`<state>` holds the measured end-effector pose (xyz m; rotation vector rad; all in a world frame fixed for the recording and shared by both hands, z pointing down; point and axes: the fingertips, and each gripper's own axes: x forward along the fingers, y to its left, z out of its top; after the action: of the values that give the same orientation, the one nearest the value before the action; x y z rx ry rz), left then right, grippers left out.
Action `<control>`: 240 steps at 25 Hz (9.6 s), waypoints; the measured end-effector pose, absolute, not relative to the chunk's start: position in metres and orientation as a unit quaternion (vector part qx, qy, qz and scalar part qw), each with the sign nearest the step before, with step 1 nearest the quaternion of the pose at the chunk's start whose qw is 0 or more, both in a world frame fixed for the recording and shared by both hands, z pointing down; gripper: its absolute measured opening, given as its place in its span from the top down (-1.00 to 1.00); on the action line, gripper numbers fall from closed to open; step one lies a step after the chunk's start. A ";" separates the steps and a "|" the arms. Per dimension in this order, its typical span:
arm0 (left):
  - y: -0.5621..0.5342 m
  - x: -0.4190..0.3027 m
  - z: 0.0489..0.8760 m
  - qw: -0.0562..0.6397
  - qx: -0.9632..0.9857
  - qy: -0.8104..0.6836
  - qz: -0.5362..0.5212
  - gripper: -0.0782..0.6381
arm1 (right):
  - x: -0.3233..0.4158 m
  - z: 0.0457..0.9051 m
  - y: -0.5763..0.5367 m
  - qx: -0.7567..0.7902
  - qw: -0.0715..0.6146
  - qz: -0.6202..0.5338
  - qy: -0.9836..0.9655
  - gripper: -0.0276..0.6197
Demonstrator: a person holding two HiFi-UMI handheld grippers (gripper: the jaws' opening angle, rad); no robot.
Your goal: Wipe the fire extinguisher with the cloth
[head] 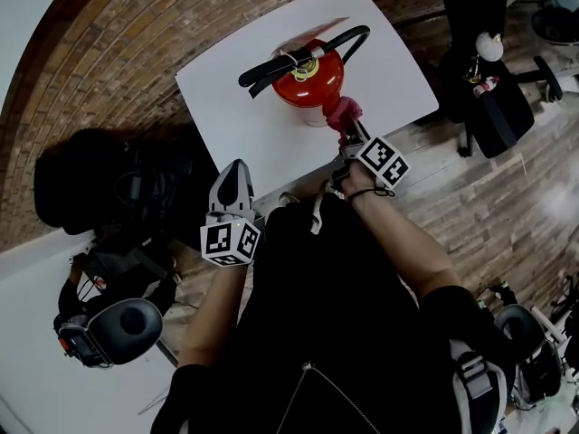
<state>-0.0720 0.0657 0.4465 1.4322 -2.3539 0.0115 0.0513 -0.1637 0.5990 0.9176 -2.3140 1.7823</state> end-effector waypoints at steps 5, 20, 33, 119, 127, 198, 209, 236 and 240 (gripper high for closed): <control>0.068 -0.073 0.445 0.188 0.508 -0.841 0.001 0.70 | 0.051 0.616 -0.164 0.307 0.051 0.582 -0.751 0.64; 0.070 -0.074 0.450 0.190 0.506 -0.841 0.005 0.70 | 0.050 0.645 -0.165 0.323 0.072 0.575 -0.748 0.64; 0.069 -0.075 0.454 0.194 0.506 -0.840 0.016 0.70 | 0.048 0.685 -0.163 0.336 0.102 0.561 -0.750 0.64; 0.035 -0.153 0.421 0.179 0.759 -0.626 0.016 0.70 | 0.046 0.438 -0.082 0.464 -0.286 0.512 -0.664 0.64; 0.023 -0.147 0.416 0.172 0.765 -0.621 0.015 0.70 | 0.047 0.463 -0.085 0.473 -0.291 0.512 -0.655 0.64; 0.082 -0.223 0.476 0.198 0.717 -0.663 0.089 0.70 | 0.042 0.734 -0.085 0.599 -0.128 0.581 -0.536 0.64; 0.093 -0.237 0.483 0.199 0.697 -0.682 0.102 0.70 | 0.042 0.778 -0.085 0.607 -0.130 0.590 -0.517 0.64; 0.033 -0.133 0.420 0.191 0.727 -0.659 0.027 0.70 | 0.074 0.419 -0.058 0.373 0.054 0.137 -0.916 0.64; 0.031 -0.126 0.408 0.187 0.714 -0.674 0.019 0.70 | 0.051 0.374 -0.043 0.312 0.120 -0.040 -0.942 0.64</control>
<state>-0.1256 0.0313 0.4081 2.0097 -1.8974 0.0533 0.0511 -0.0432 0.3742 0.9125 -2.7522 -0.1164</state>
